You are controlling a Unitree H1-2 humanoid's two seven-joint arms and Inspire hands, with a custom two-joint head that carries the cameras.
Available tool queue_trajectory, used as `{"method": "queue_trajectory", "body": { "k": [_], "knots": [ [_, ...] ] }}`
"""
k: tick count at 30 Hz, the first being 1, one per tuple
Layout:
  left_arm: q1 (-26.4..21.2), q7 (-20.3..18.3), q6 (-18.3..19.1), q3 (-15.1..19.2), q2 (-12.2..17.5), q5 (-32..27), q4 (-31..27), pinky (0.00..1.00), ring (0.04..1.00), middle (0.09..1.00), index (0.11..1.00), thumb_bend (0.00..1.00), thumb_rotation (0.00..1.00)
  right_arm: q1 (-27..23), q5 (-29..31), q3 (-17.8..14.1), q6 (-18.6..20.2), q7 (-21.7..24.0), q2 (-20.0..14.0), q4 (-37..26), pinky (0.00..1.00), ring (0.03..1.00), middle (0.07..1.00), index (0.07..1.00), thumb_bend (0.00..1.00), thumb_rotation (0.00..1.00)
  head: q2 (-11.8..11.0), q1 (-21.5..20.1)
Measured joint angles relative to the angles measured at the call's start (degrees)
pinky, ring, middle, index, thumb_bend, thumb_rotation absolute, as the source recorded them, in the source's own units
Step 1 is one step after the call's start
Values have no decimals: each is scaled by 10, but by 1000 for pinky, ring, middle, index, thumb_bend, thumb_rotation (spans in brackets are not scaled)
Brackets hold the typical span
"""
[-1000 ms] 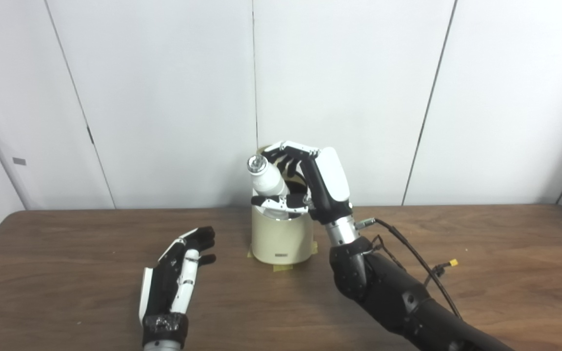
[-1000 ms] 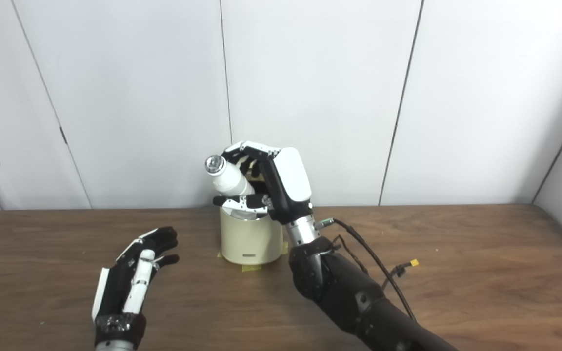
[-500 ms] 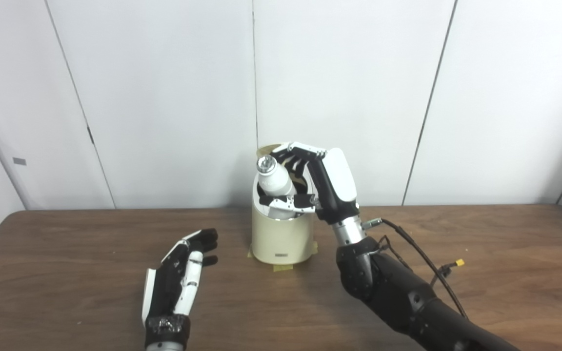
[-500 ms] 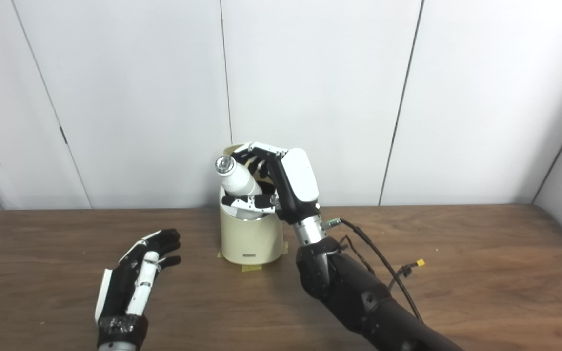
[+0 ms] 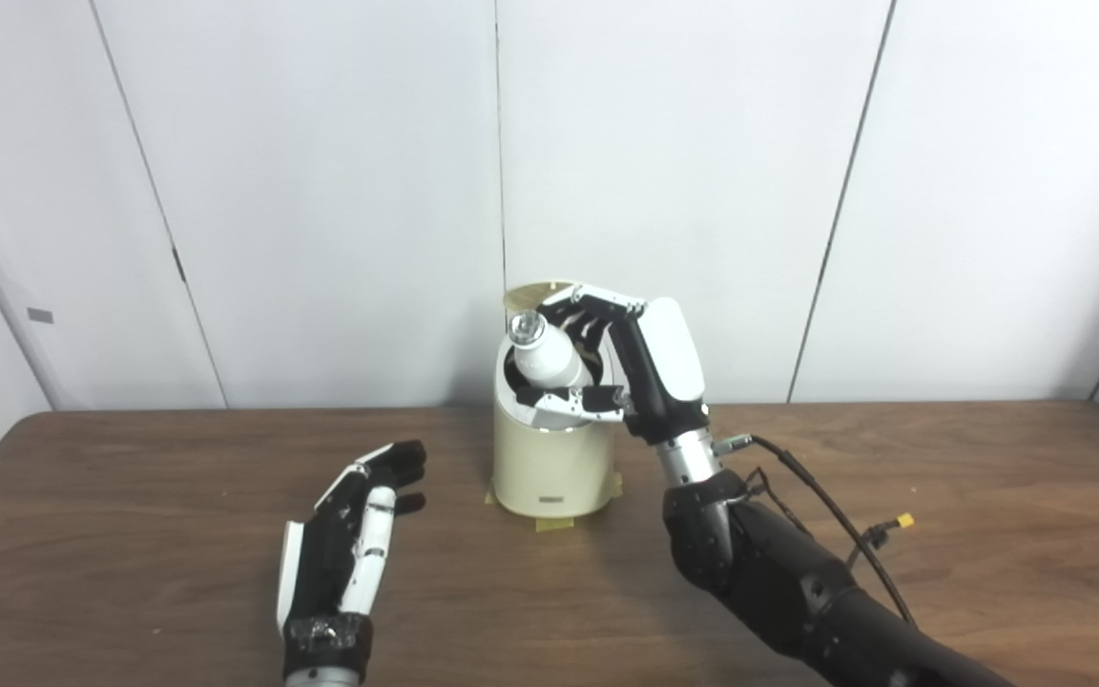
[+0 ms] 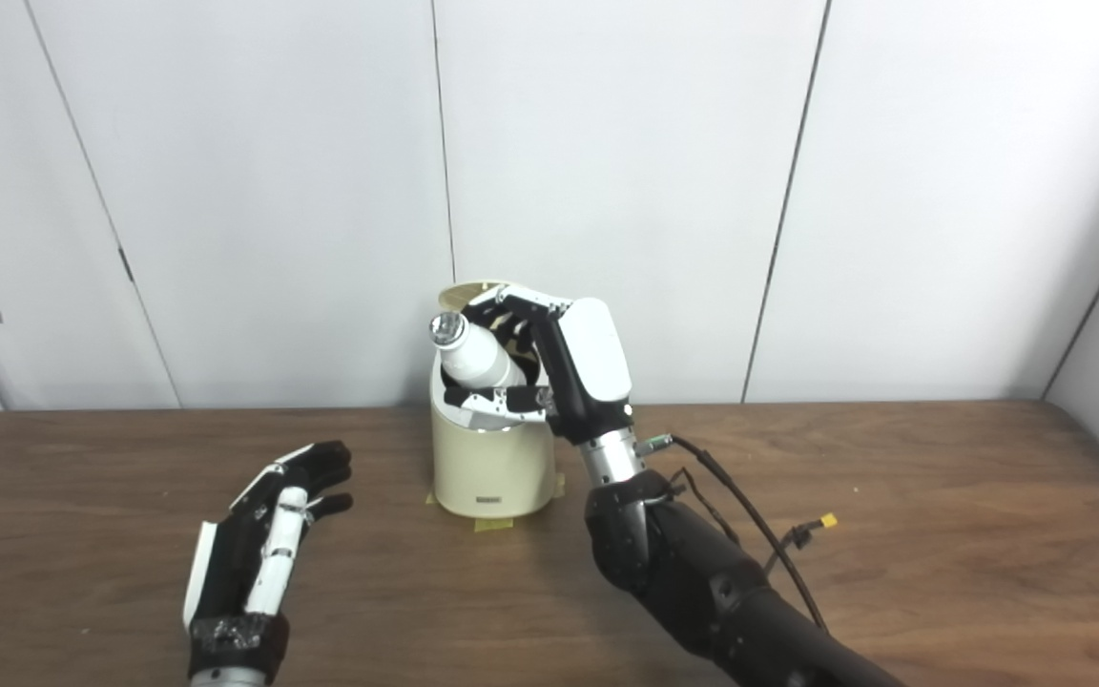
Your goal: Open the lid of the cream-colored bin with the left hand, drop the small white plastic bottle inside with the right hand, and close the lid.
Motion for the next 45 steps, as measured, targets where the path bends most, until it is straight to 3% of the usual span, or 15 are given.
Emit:
{"method": "queue_trajectory", "body": {
  "k": [3,4,8,14,18,23,29,35,42,45],
  "knots": [
    [0,0,0,-1,-3,1,0,713,774,754,721,213,681,0,1,1,0,0,0,1,255,374,503,536,510,0,0,4],
    [1,0,0,-2,-3,3,0,711,773,753,721,215,679,0,1,1,-1,0,0,1,231,408,471,531,513,0,0,4],
    [1,0,0,-3,-4,4,0,723,779,755,724,212,674,-3,2,6,-1,-8,0,7,230,371,503,537,509,0,0,5],
    [1,1,0,-3,-5,6,-1,707,773,752,724,202,672,-10,10,16,-3,-18,3,21,283,388,513,525,512,0,-3,9],
    [1,1,0,-5,-5,9,-1,702,774,755,724,204,689,-11,13,19,-3,-18,3,22,242,377,513,528,510,0,-4,12],
    [1,1,0,-9,-7,17,-1,704,778,758,730,204,708,-13,13,23,-3,-19,3,22,305,396,514,519,512,0,-4,17],
    [1,1,0,-9,-9,18,-1,710,778,758,727,195,697,-17,18,31,-2,-32,5,31,237,377,515,526,510,0,-5,19],
    [1,1,0,-9,-10,18,-1,721,783,764,734,204,700,-23,26,40,-2,-40,11,41,313,398,516,515,513,0,-7,21],
    [1,2,0,-9,-11,19,-1,708,778,759,727,192,693,-24,34,41,-2,-42,12,43,259,382,516,524,510,0,-11,25],
    [1,3,0,-9,-11,19,-1,710,777,759,724,195,689,-25,35,44,-2,-44,12,44,285,390,513,523,512,0,-11,26]
  ]
}}
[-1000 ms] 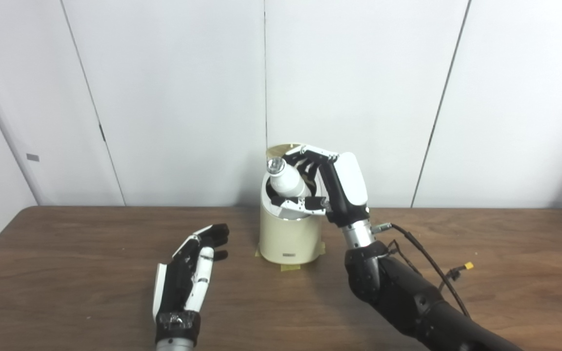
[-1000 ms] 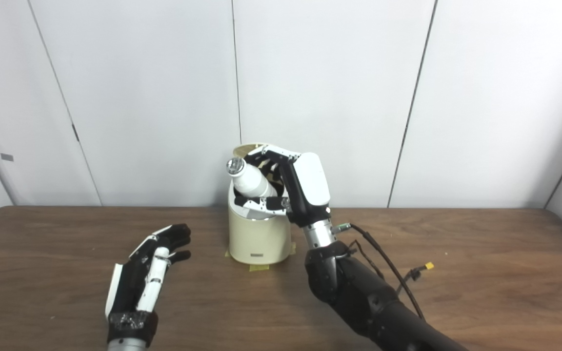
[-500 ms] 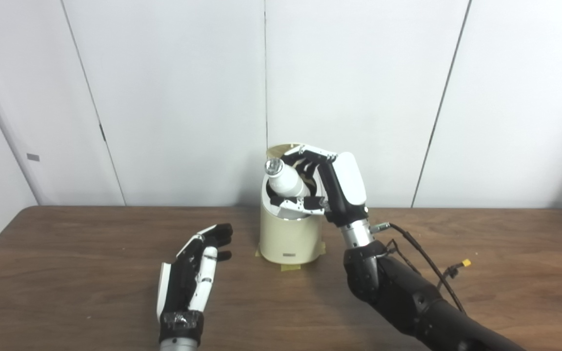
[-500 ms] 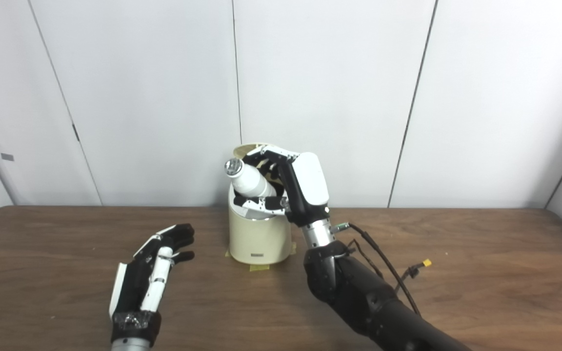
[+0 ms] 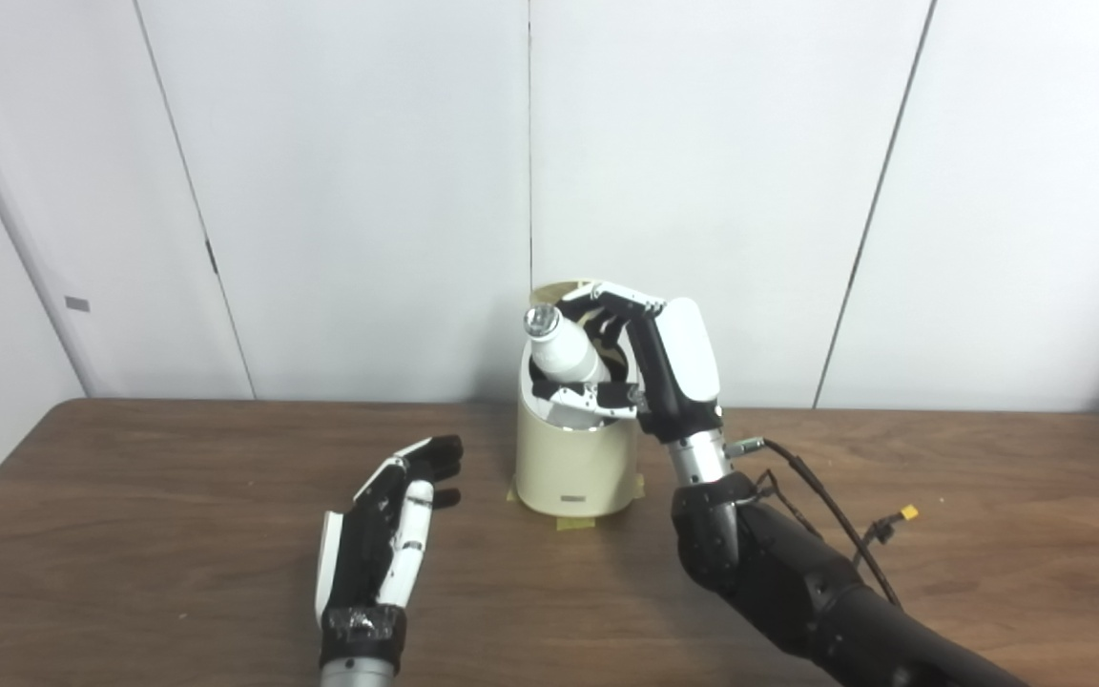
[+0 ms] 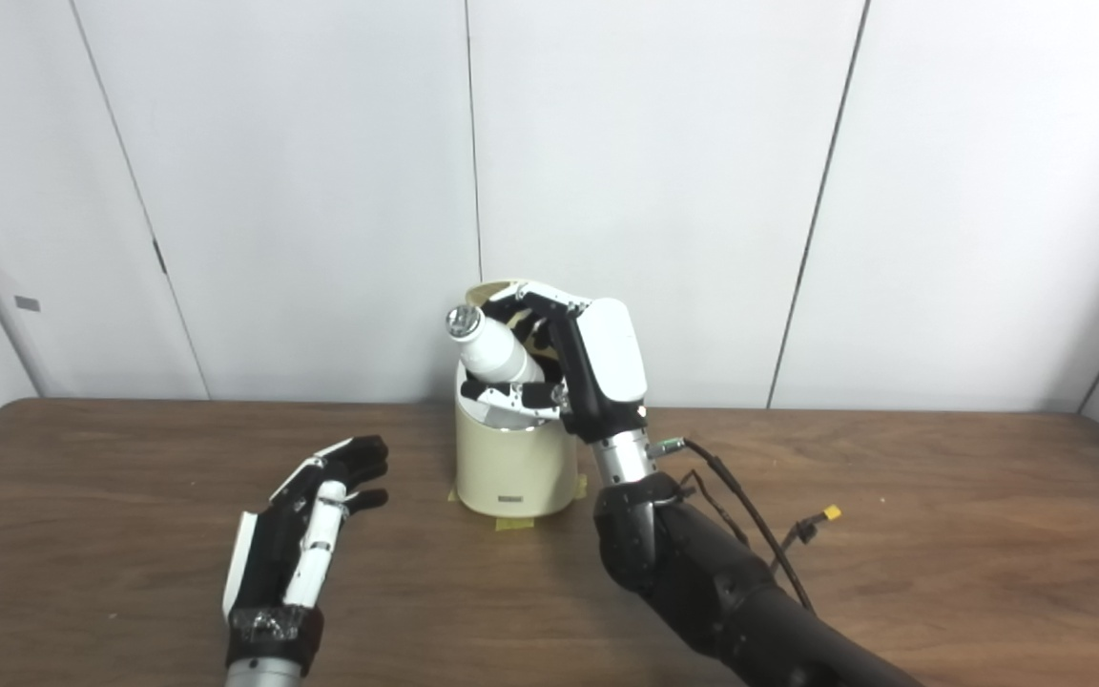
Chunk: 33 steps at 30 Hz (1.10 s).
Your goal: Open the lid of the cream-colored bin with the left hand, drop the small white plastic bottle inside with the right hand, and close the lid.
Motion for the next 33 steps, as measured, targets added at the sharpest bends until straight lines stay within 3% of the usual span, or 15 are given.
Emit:
{"method": "queue_trajectory", "body": {
  "k": [3,5,8,24,33],
  "knots": [
    [1,4,0,-2,-1,2,0,706,777,760,725,200,693,-1,0,4,0,-1,0,1,242,422,493,507,515,0,0,3],
    [2,7,0,-4,-1,3,0,702,774,760,725,199,694,-1,1,5,0,-1,0,1,239,389,510,519,512,0,1,4],
    [2,9,-1,-7,-1,4,0,706,771,757,724,194,692,-1,3,6,0,-1,0,1,302,393,512,521,512,0,1,4],
    [2,12,-1,-9,0,3,0,703,771,756,721,193,686,-6,4,12,0,-7,0,12,281,388,515,522,512,0,1,3],
    [2,12,-1,-9,1,3,0,706,771,755,721,199,687,-6,2,14,0,-19,0,22,385,436,498,505,518,0,3,-2]
  ]
}}
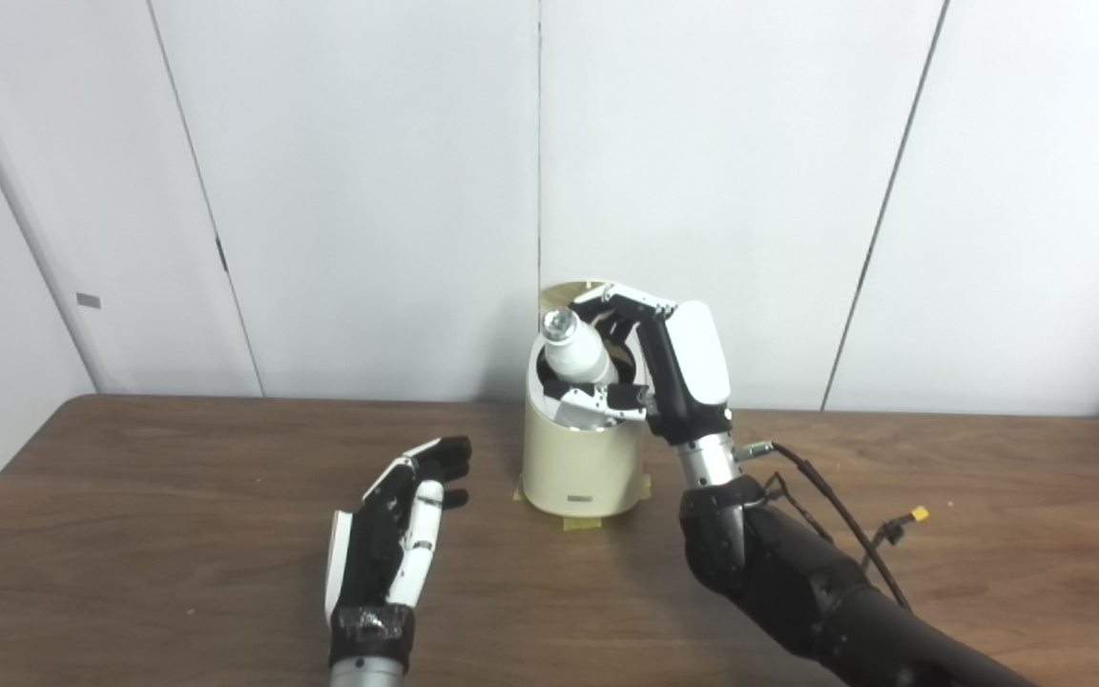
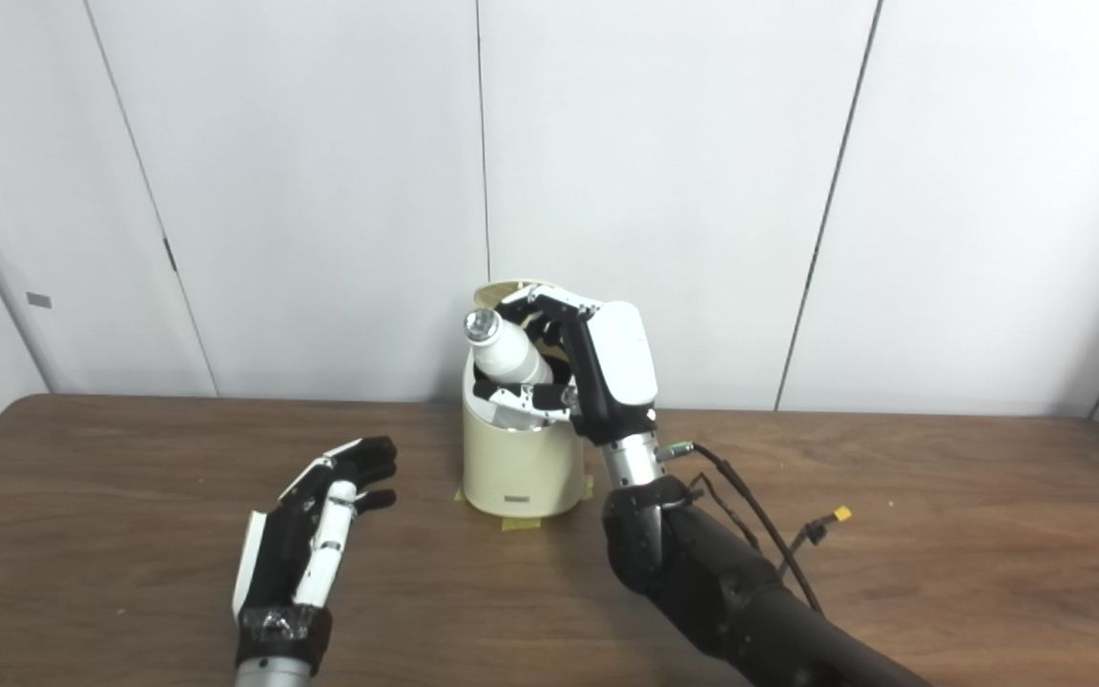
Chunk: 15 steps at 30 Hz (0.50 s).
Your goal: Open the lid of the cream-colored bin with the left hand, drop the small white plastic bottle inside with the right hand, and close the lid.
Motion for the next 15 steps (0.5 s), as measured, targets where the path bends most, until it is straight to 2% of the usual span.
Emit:
{"method": "queue_trajectory", "body": {
  "k": [7,15],
  "knots": [
    [0,-1,0,0,1,0,0,713,773,755,720,207,694,0,2,-2,0,0,2,0,390,434,505,506,518,0,0,-3],
    [1,-1,0,0,1,0,0,705,772,754,719,205,681,1,9,-19,0,4,2,0,393,434,507,505,518,0,1,-4]
  ]
}}
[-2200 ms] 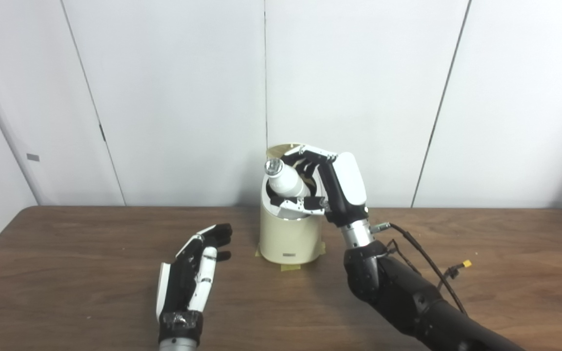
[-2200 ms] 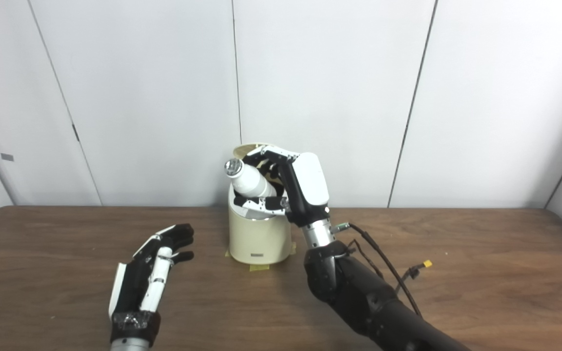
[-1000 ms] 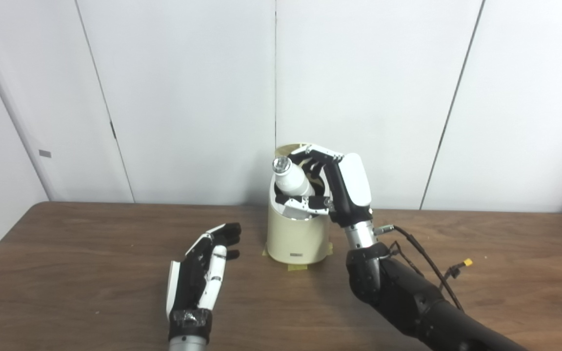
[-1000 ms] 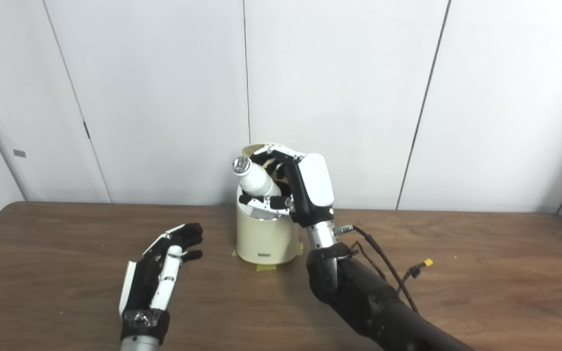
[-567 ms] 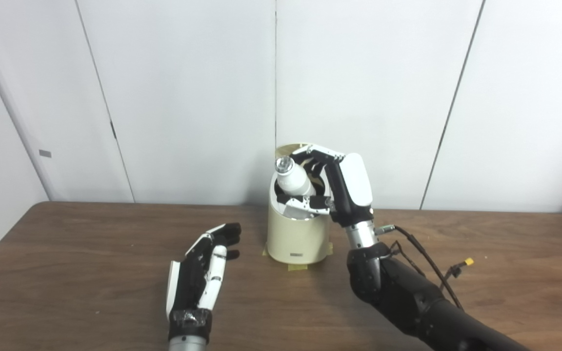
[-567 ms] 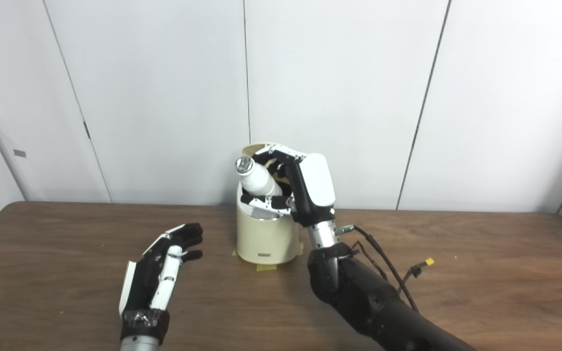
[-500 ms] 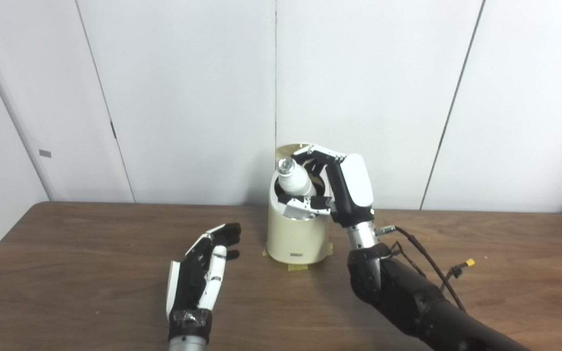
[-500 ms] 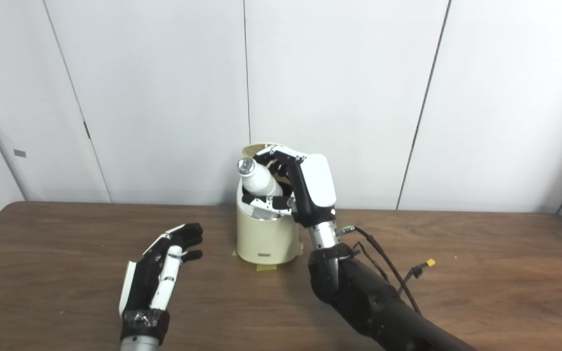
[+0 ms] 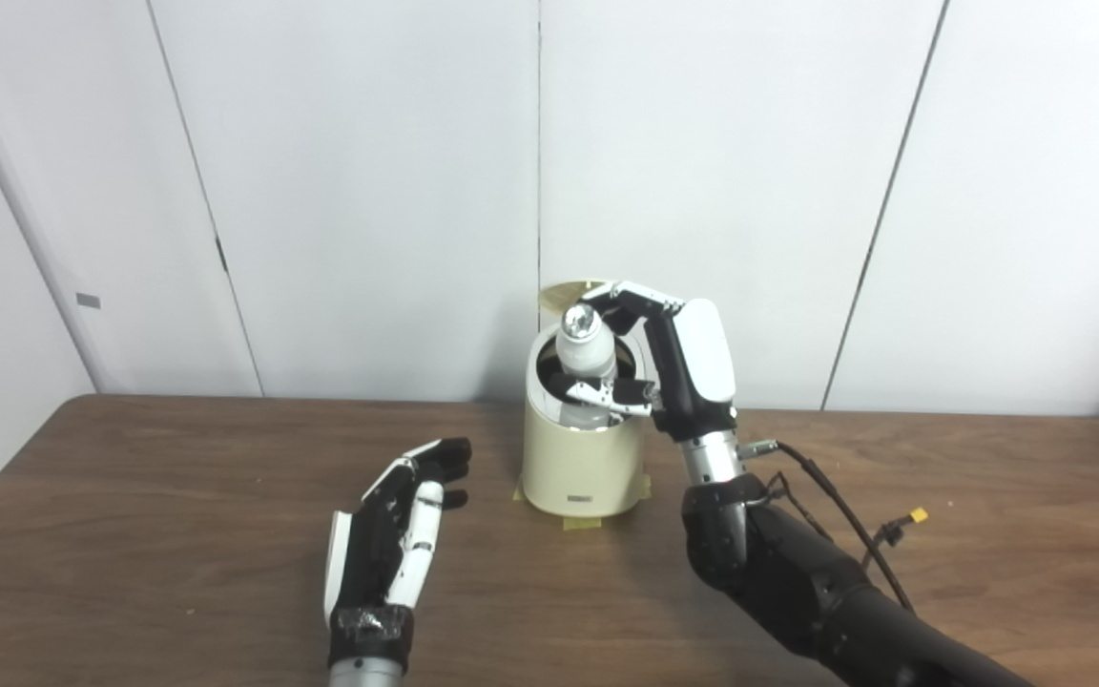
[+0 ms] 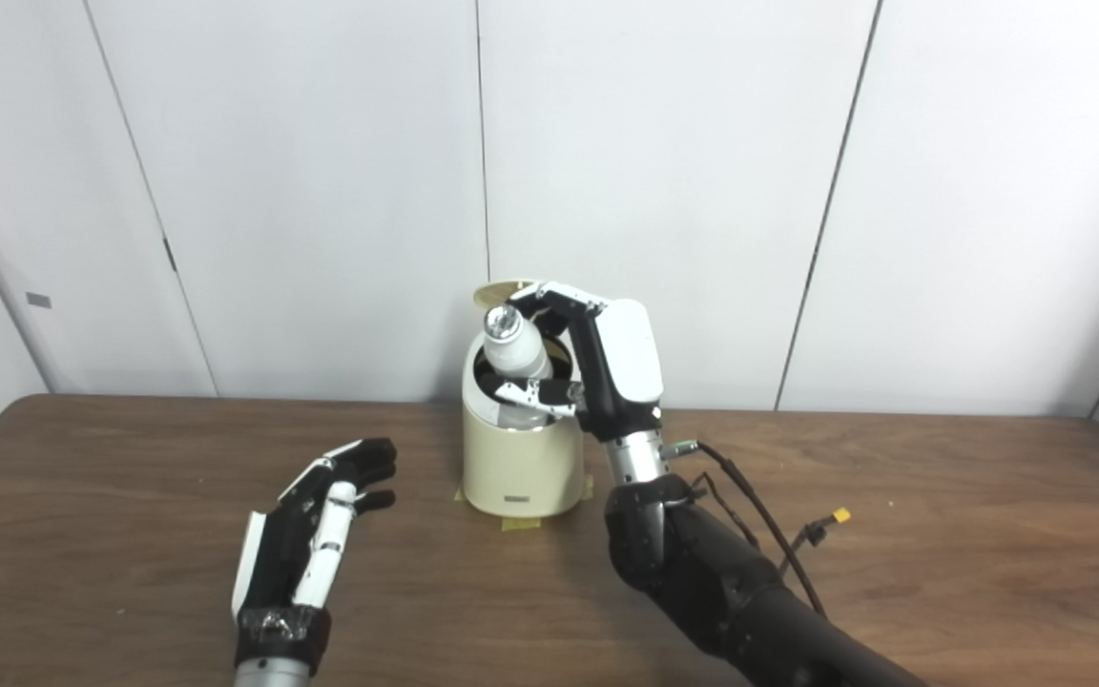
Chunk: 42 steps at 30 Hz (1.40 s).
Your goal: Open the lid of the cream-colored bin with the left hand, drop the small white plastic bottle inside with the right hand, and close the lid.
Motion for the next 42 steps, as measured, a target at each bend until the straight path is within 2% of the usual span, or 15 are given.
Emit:
{"method": "queue_trajectory", "body": {
  "k": [20,40,42],
  "knots": [
    [0,-1,0,-1,0,0,0,706,773,756,720,207,686,12,3,-12,0,25,0,-2,419,449,501,488,521,0,-1,0],
    [0,-1,0,-1,0,0,0,701,771,754,720,196,690,13,8,-17,0,32,0,-2,438,455,496,486,521,0,-1,0],
    [0,-1,0,-1,1,0,0,697,770,753,718,196,686,13,8,-17,0,32,0,-2,444,515,493,486,529,0,0,0]
  ]
}}
